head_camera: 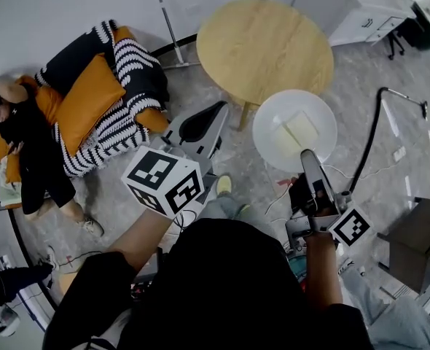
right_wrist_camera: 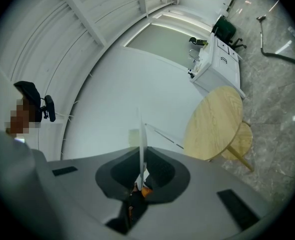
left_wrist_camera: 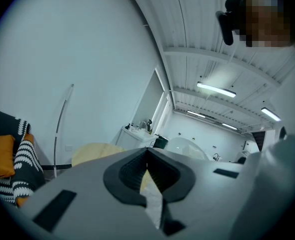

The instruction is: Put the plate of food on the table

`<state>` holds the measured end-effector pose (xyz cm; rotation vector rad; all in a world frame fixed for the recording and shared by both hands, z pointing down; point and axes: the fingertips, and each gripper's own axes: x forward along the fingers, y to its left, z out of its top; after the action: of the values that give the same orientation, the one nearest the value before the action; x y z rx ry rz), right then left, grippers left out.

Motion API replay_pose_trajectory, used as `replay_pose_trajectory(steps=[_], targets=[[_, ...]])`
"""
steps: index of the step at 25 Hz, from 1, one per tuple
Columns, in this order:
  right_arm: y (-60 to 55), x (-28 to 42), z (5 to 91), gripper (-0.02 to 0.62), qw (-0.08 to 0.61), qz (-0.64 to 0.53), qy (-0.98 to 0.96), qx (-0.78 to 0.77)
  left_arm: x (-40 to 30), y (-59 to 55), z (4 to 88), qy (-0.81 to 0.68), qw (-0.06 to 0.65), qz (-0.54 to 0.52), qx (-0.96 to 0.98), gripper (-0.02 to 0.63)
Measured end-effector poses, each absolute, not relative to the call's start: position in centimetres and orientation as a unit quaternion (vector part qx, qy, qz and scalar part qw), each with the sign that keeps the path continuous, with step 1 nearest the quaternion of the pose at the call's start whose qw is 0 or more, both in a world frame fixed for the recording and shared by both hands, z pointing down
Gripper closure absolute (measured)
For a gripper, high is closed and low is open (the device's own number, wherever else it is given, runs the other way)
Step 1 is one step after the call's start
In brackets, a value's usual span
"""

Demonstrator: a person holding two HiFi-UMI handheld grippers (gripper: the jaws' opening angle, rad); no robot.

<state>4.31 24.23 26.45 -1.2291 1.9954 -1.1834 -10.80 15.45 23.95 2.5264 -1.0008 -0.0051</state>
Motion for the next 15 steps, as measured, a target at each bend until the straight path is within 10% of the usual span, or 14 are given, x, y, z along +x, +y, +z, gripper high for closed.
replay_pose_trajectory(steps=[15], targets=[[24.7,4.1,25.7,0.568,0.262,-0.423,0.733,-0.464,-11.0,15.4,24.3,-0.352,0.211,-0.003,0.912,0.600]])
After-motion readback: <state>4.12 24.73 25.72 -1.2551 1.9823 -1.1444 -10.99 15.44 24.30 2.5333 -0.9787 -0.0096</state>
